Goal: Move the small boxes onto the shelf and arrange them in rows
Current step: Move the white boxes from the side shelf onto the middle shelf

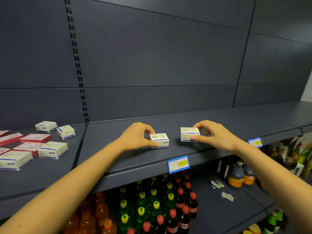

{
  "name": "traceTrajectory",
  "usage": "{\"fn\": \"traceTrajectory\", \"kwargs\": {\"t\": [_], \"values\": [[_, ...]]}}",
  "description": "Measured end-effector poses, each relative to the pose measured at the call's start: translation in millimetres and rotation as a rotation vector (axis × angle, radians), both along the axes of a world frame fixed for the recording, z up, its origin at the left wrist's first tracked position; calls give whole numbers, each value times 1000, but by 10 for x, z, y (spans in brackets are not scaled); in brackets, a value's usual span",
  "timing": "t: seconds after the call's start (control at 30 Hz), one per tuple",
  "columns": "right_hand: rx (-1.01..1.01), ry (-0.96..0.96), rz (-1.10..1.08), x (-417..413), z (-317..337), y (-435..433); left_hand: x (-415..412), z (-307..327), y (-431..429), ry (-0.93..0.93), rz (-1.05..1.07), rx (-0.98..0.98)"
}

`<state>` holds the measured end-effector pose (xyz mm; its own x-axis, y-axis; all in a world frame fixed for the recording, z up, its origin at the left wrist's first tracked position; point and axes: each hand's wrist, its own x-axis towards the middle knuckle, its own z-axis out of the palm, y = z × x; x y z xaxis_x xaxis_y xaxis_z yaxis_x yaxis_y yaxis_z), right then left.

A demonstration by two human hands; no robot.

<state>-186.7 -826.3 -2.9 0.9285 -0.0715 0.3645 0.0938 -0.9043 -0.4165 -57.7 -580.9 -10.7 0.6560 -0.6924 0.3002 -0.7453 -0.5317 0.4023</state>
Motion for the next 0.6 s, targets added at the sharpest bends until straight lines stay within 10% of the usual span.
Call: {"fn": "traceTrajectory", "kwargs": {"t": [0.6], "values": [[-32, 157, 364, 732, -124, -232, -248, -130, -49, 40, 292, -260]]}}
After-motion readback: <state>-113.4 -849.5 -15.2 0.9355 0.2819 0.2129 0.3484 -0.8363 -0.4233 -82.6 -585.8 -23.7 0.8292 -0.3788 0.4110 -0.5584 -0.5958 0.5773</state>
